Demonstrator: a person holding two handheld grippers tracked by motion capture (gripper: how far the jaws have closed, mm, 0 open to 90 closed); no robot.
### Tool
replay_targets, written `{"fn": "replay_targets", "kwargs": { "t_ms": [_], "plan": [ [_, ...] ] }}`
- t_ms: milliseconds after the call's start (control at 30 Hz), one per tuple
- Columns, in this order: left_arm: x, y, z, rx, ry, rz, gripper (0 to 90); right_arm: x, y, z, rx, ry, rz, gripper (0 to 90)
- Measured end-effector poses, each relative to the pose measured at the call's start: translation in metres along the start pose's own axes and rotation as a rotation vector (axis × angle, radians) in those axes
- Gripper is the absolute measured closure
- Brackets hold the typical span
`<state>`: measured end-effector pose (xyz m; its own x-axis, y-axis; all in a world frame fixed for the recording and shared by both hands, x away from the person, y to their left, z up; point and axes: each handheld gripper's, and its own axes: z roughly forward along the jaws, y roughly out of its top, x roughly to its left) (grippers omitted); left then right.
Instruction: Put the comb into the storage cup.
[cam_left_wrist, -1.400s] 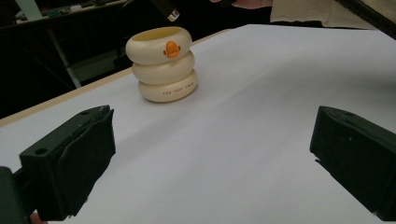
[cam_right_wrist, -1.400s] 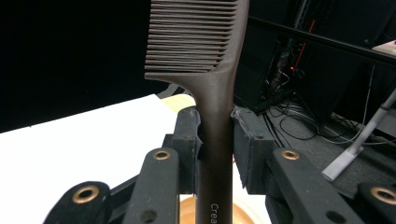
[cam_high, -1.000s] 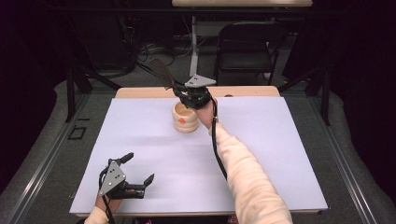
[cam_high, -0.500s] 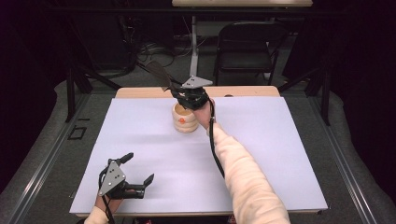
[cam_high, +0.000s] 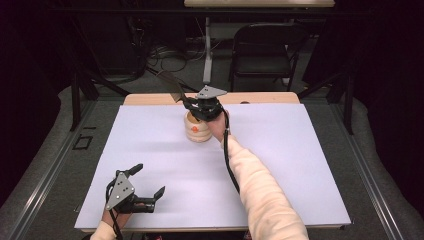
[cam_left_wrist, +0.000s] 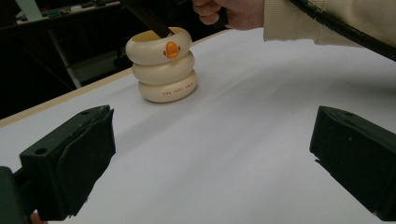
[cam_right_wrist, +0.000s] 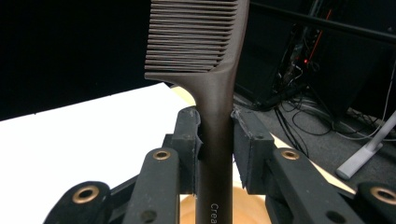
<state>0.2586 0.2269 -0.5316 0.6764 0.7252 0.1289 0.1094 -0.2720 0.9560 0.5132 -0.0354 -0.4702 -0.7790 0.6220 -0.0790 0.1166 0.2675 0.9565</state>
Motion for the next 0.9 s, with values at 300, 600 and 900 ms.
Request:
{"fn": "replay_targets", "kwargs": {
  "t_ms": [300, 600, 900],
  "plan": [
    [0.0, 0.0, 0.0, 0.002, 0.001, 0.002, 0.2, -0.002, -0.008, 0.003, 0.014, 0.004, -0.005, 72.0],
    [0.0, 0.0, 0.0, 0.001, -0.001, 0.0, 0.2, 0.0, -0.013, 0.004, 0.024, 0.007, -0.015, 71.9],
    [0.0, 0.0, 0.0, -0.002, -0.002, 0.0, 0.2, -0.002, -0.016, 0.003, 0.03, 0.006, -0.011, 72.0]
  ]
}}
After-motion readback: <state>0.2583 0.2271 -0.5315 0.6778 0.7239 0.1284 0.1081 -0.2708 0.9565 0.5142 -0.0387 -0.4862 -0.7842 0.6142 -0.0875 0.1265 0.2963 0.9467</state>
